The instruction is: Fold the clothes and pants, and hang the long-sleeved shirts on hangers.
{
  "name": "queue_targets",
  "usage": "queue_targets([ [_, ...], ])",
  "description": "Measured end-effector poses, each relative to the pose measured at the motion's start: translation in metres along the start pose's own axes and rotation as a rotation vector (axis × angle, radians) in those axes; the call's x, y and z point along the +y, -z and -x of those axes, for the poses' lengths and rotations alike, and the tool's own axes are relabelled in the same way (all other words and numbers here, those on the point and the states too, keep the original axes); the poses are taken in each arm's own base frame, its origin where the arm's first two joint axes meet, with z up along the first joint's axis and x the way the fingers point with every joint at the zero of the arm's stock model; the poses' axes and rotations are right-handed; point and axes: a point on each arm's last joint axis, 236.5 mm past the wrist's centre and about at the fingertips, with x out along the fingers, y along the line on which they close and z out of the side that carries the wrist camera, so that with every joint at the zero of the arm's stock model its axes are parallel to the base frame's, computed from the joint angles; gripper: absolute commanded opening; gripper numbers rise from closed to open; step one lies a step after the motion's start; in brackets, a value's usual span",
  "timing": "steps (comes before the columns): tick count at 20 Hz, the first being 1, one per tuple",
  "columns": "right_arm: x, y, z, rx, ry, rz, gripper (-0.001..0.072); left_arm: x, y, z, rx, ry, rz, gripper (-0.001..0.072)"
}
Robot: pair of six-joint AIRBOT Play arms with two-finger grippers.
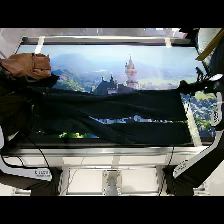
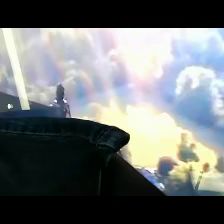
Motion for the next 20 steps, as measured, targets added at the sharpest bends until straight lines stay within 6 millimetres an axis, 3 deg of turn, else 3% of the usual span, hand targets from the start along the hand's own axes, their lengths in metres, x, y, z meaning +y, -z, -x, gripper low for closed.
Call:
queue_targets([
  [3, 0.005, -0.028, 0.034, -0.077, 0.037, 0.013, 0.0022, -0.006, -0.021, 0.0, -0.09, 0.027, 0.067, 0.002],
  [6, 0.001, -0.04, 0.05, -0.112, 0.091, 0.0, 0.0022, -0.013, -0.044, -0.005, -0.176, 0.059, 0.153, 0.002],
  [10, -0.007, -0.046, 0.044, -0.12, 0.142, -0.019, 0.0022, -0.038, -0.062, -0.03, -0.243, 0.102, 0.173, 0.002],
  [15, -0.007, -0.061, 0.021, -0.172, 0.163, -0.049, 0.0023, -0.083, -0.079, -0.073, -0.328, 0.168, 0.136, 0.0024],
  [16, -0.005, -0.066, 0.018, -0.192, 0.165, -0.059, 0.006, -0.087, -0.081, -0.08, -0.341, 0.177, 0.134, 0.0156],
  [17, -0.004, -0.071, 0.016, -0.212, 0.165, -0.068, 0.0262, -0.091, -0.082, -0.085, -0.349, 0.183, 0.133, 0.0558],
  [18, -0.002, -0.075, 0.016, -0.23, 0.163, -0.073, 0.0433, -0.093, -0.084, -0.087, -0.358, 0.188, 0.133, 0.0709],
  [20, 0.005, -0.081, 0.022, -0.254, 0.151, -0.081, 0.0432, -0.091, -0.085, -0.083, -0.362, 0.189, 0.136, 0.0704],
])
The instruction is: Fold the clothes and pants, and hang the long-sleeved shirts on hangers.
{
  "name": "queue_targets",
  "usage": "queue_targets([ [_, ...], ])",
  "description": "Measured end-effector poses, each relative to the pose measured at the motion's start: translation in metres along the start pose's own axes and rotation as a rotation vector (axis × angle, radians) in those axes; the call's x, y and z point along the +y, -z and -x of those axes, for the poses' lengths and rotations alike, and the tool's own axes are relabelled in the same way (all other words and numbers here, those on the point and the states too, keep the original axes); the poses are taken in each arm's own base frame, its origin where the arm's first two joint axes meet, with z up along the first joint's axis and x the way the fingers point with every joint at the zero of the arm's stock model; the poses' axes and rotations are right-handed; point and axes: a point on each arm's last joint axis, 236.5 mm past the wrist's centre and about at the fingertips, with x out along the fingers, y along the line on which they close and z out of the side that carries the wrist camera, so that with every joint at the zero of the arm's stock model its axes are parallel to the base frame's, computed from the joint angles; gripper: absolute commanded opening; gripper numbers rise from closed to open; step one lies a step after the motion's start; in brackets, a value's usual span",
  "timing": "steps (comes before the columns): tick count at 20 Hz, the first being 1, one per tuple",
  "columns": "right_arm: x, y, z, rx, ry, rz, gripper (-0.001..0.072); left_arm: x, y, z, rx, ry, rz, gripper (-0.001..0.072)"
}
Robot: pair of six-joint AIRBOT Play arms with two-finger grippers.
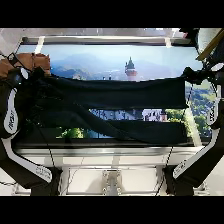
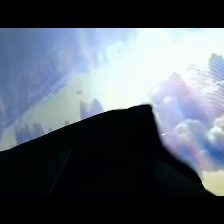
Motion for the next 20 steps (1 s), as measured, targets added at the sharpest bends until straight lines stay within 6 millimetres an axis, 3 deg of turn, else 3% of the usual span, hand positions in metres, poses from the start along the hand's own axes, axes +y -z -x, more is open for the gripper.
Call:
queue_targets([
  [4, 0.001, -0.001, 0.047, 0.026, 0.026, 0.04, 0.0431, 0.028, -0.01, 0.047, 0.049, -0.089, -0.074, 0.0678],
  [6, -0.003, 0.008, 0.082, 0.07, 0.052, 0.079, 0.043, 0.056, -0.006, 0.083, 0.11, -0.185, -0.13, 0.0474],
  [8, -0.008, 0.019, 0.119, 0.116, 0.075, 0.107, 0.043, 0.09, 0.014, 0.117, 0.199, -0.28, -0.15, 0.0465],
  [11, -0.014, 0.045, 0.167, 0.195, 0.095, 0.122, 0.043, 0.139, 0.07, 0.153, 0.34, -0.381, -0.136, 0.0465],
  [13, -0.011, 0.064, 0.196, 0.231, 0.095, 0.124, 0.043, 0.162, 0.113, 0.165, 0.411, -0.417, -0.122, 0.0464],
  [15, -0.006, 0.084, 0.217, 0.252, 0.092, 0.123, 0.043, 0.173, 0.144, 0.168, 0.422, -0.418, -0.109, 0.0464],
  [18, 0.009, 0.114, 0.243, 0.252, 0.077, 0.13, 0.043, 0.168, 0.168, 0.16, 0.399, -0.354, -0.052, 0.0463],
  [19, 0.013, 0.124, 0.249, 0.251, 0.074, 0.133, 0.043, 0.164, 0.173, 0.157, 0.394, -0.332, -0.03, 0.044],
  [20, 0.017, 0.135, 0.254, 0.251, 0.07, 0.136, 0.043, 0.162, 0.173, 0.153, 0.376, -0.314, -0.008, 0.0305],
])
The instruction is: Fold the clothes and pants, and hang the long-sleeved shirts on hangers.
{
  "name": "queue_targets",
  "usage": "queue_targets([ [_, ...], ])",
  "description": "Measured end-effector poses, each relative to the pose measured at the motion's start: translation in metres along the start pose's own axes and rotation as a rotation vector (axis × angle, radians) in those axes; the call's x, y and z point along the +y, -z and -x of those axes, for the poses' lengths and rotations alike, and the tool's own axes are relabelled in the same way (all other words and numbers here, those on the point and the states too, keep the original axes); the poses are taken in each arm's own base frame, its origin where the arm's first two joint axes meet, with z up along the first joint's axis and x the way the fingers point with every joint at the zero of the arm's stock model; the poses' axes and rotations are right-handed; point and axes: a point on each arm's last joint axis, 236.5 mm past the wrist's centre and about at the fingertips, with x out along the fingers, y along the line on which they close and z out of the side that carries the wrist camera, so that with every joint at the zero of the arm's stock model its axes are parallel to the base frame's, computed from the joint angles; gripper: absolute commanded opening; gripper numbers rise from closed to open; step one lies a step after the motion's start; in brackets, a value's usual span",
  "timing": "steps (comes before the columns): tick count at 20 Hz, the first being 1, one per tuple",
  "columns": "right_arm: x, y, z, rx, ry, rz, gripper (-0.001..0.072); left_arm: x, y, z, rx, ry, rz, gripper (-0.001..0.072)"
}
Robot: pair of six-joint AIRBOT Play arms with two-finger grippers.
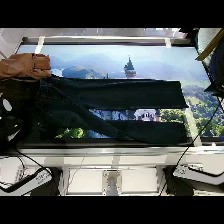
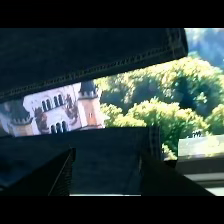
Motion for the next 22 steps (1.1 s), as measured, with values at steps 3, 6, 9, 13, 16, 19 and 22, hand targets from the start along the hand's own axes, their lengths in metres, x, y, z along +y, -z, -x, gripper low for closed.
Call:
queue_targets([
  [3, 0.013, 0.035, 0.003, 0.002, -0.009, 0.002, 0.043, 0.014, -0.004, -0.007, -0.02, 0.019, 0.086, 0.0248],
  [6, 0.023, 0.062, 0.003, -0.007, -0.013, 0.002, 0.043, 0.044, -0.006, -0.014, -0.009, 0.035, 0.221, 0.0323],
  [9, 0.031, 0.078, 0.009, -0.04, -0.009, 0.012, 0.043, 0.045, -0.003, -0.022, 0.035, 0.164, 0.302, 0.0497],
  [13, 0.04, 0.087, 0.022, -0.095, 0.003, 0.033, 0.043, 0.028, -0.003, -0.031, 0.067, 0.318, 0.338, 0.0469],
  [16, 0.043, 0.09, 0.027, -0.117, 0.009, 0.042, 0.0431, 0.012, 0.001, -0.039, 0.101, 0.387, 0.317, 0.0465],
  [19, 0.044, 0.091, 0.029, -0.125, 0.012, 0.044, 0.043, -0.002, 0.002, -0.046, 0.116, 0.433, 0.302, 0.0412],
  [22, 0.045, 0.092, 0.03, -0.128, 0.013, 0.042, 0.043, -0.009, 0.002, -0.049, 0.118, 0.452, 0.298, 0.0021],
])
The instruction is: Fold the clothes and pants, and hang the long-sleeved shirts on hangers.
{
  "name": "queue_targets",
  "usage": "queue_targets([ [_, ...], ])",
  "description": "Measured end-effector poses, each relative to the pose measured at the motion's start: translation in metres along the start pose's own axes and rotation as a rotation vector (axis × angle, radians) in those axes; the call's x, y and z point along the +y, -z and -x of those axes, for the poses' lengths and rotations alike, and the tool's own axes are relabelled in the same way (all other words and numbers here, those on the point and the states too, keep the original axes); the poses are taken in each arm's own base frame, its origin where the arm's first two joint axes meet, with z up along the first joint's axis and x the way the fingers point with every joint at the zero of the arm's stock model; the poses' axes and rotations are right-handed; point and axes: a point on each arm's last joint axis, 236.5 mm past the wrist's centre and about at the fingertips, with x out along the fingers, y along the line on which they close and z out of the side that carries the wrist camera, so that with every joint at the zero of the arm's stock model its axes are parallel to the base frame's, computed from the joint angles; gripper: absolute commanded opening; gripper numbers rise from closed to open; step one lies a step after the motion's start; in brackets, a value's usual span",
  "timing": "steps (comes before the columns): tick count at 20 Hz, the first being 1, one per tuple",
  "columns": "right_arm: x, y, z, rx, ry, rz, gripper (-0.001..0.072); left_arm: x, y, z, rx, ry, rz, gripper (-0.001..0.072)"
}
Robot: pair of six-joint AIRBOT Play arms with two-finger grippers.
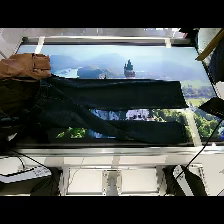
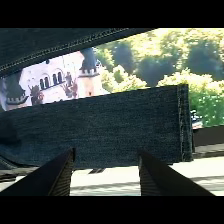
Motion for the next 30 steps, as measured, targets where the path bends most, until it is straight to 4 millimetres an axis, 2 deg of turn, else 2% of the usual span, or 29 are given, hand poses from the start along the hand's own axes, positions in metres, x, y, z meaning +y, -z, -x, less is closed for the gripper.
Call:
queue_targets([
  [4, -0.003, 0.001, 0.0, 0.002, 0.015, 0.0, 0.043, -0.005, -0.004, 0.0, -0.01, 0.015, -0.025, 0.0021],
  [7, -0.02, 0.013, -0.009, 0.048, 0.069, -0.015, 0.043, -0.013, -0.012, 0.011, -0.041, 0.022, -0.068, 0.0021],
  [10, -0.04, 0.046, -0.039, 0.166, 0.096, -0.052, 0.043, -0.023, -0.021, 0.032, -0.096, 0.02, -0.122, 0.0021],
  [15, -0.072, 0.109, -0.105, 0.344, 0.128, -0.1, 0.043, -0.04, -0.027, 0.066, -0.177, 0.023, -0.19, 0.0021],
  [20, -0.093, 0.129, -0.15, 0.418, 0.128, -0.119, 0.0431, -0.046, -0.024, 0.076, -0.187, 0.027, -0.21, 0.0021],
  [24, -0.092, 0.141, -0.182, 0.495, 0.051, -0.135, 0.043, -0.047, -0.023, 0.078, -0.187, 0.029, -0.214, 0.0021],
  [25, -0.091, 0.143, -0.188, 0.507, 0.039, -0.139, 0.0418, -0.047, -0.023, 0.078, -0.185, 0.029, -0.214, 0.0021],
  [26, -0.092, 0.144, -0.192, 0.515, 0.029, -0.14, 0.0274, -0.047, -0.023, 0.078, -0.186, 0.029, -0.214, 0.0021],
  [27, -0.091, 0.144, -0.194, 0.515, 0.021, -0.139, 0.0162, -0.047, -0.023, 0.078, -0.185, 0.029, -0.215, 0.0021],
  [30, -0.088, 0.14, -0.192, 0.519, 0.001, -0.112, 0.0162, -0.047, -0.02, 0.078, -0.174, 0.031, -0.215, 0.0021],
])
